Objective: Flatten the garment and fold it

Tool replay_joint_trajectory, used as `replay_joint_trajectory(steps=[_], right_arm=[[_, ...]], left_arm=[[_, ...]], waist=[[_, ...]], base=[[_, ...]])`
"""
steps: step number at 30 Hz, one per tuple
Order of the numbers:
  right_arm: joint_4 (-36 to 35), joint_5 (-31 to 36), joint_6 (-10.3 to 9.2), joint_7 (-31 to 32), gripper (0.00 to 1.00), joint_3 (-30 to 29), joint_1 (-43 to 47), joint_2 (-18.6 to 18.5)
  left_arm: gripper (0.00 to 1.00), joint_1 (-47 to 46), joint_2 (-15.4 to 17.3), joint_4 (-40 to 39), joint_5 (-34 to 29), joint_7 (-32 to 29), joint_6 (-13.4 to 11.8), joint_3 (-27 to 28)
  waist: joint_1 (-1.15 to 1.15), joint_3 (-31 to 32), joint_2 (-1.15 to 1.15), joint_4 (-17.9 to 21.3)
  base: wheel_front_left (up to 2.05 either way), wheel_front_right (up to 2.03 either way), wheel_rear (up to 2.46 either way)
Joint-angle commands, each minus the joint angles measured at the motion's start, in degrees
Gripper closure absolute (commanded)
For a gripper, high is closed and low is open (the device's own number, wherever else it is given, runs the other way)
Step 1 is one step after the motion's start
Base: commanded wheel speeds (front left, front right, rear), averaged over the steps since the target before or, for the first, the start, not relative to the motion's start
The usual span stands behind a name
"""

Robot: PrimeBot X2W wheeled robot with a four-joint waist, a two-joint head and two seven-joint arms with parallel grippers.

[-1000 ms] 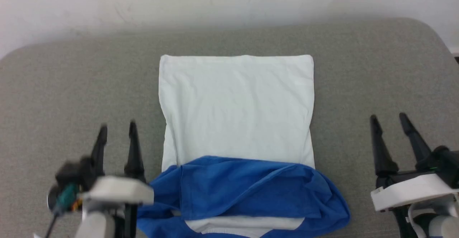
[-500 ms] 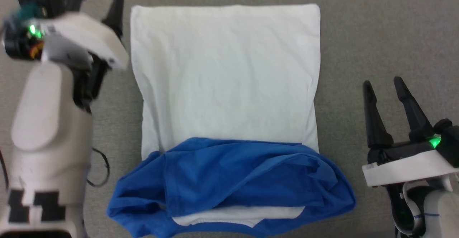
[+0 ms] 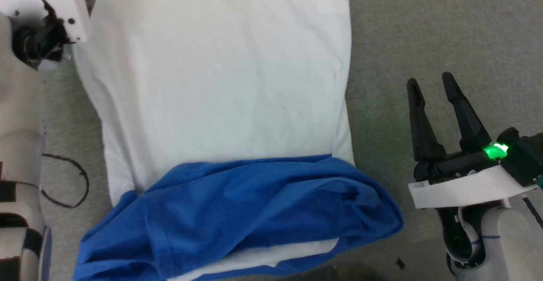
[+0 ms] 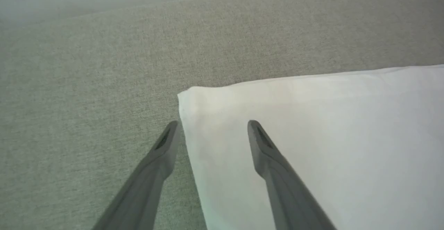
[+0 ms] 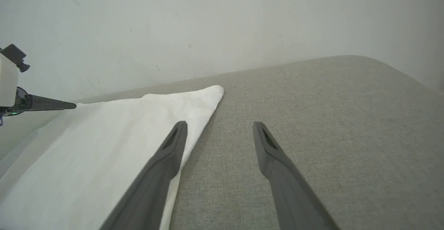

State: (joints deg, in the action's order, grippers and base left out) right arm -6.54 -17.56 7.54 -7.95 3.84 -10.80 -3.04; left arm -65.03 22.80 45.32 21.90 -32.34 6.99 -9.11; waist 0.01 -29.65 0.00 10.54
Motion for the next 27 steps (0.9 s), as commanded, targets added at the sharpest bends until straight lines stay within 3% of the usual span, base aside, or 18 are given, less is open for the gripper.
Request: replay_joint_trajectory(steps=[1, 8, 9, 10, 11, 17, 22, 27], right_arm=[[0.50, -0.50, -0.05, -0.85, 0.00, 0.26, -1.13, 0.15], [1.73, -0.92, -0.05, -1.98, 0.00, 0.94, -1.56, 0.16], [1.87, -0.94, -0.05, -2.06, 0.00, 0.92, -1.60, 0.16], [1.98, -1.00, -0.05, -2.12, 0.00, 0.90, -1.67, 0.16], [2.09, -1.03, -0.05, -2.13, 0.00, 0.89, -1.74, 0.16], [2.97, -0.93, -0.05, -1.39, 0.00, 0.54, -2.23, 0.16], [4.24, -1.06, -0.05, 0.40, 0.00, -1.08, -3.89, 0.09], [8.22, -4.69, -0.05, 4.35, 0.00, -2.79, -8.95, -2.83]], left_arm=[[0.00, -0.85, 1.03, 1.46, 0.37, -2.14, 0.23, -0.72], [0.00, 0.16, 2.10, 7.07, 0.07, -15.71, 0.23, -3.87], [0.11, 0.43, 1.80, 7.41, 0.27, -17.51, 0.15, -4.11], [0.61, 0.69, 1.41, 7.50, 0.60, -18.74, 0.08, -4.18], [1.00, 0.98, 1.19, 7.29, 0.56, -19.40, 0.07, -4.52], [1.00, 2.91, 0.92, 4.61, 0.54, -14.79, -1.47, -4.32], [1.00, 4.82, 0.23, 1.83, 0.44, -4.52, -3.91, -3.03], [1.00, 6.89, -1.32, -1.44, 0.47, 6.19, -4.83, -2.29]], waist=[[-0.01, -3.88, 0.00, 4.00], [-0.01, -4.68, 0.00, 5.11], [-0.01, -4.75, 0.00, 5.13], [-0.01, -4.81, 0.00, 5.14], [-0.01, -4.86, 0.00, 5.11], [-0.01, -3.43, 0.00, 4.18], [-0.01, -0.30, 0.00, 2.15], [-0.01, 2.45, 0.00, -0.89]], base=[[0.00, 0.00, 0.00], [0.00, 0.00, 0.00], [0.00, 0.00, 0.00], [0.00, 0.00, 0.00], [0.00, 0.00, 0.00], [0.00, 0.00, 0.00], [0.00, 0.00, 0.00], [0.00, 0.00, 0.00]])
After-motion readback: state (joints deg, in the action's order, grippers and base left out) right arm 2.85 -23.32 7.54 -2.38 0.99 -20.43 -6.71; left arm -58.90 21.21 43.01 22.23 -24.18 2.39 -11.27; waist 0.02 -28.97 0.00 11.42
